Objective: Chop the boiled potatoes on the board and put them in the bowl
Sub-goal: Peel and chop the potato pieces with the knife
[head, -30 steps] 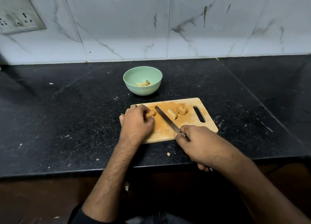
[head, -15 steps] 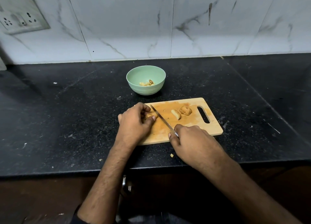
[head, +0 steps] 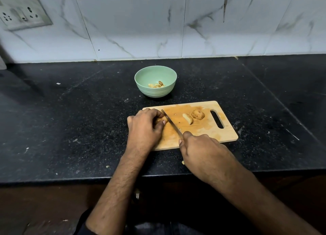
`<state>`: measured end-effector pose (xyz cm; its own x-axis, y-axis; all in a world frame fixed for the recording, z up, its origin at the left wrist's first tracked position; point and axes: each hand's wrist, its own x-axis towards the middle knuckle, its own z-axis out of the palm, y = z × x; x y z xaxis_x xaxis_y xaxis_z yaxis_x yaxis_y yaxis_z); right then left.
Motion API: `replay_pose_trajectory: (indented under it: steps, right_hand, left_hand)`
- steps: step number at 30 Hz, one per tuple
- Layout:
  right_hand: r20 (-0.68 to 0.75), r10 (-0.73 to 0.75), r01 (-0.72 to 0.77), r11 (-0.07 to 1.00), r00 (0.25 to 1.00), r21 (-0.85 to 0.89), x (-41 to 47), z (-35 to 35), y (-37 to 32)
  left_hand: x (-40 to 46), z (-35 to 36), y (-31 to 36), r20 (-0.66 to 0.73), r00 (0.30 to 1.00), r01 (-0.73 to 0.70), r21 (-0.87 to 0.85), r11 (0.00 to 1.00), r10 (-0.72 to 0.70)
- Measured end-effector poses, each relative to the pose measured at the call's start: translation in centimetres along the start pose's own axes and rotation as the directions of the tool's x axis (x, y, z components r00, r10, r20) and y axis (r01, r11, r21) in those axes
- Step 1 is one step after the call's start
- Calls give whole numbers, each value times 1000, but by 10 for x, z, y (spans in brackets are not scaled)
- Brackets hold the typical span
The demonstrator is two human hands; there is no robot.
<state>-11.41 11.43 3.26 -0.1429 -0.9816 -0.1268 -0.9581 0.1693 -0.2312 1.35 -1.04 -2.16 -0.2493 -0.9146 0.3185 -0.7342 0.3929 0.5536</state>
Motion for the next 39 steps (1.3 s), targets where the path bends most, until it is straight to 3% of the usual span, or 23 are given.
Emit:
replay_pose_trajectory:
  steps: [15, 24, 31, 35, 39]
  right_hand:
    - [134, -23, 14, 997, 991, 69, 37, -1, -2]
    - [119, 1, -3, 1000, 993, 14, 0, 7, 15]
    - [188, 21, -23, 1000, 982, 12, -23, -20, 16]
    - [122, 24, -26, 1000, 992, 9, -24, -27, 9]
    - [54, 40, -41, 999, 998, 14, -10, -24, 3]
  left_hand:
    - [3, -2, -2, 11, 1000, -6, -3, 1000, 6]
    - [0, 2, -1, -4, 1000, 19, 12, 1000, -19]
    - [-4, 0, -5, 9, 1000, 13, -66, 998, -13]
    - [-7, -1, -13, 50, 997, 64, -222, 973, -55]
    - [-7, -4, -12, 50, 995, 94, -220, 971, -85]
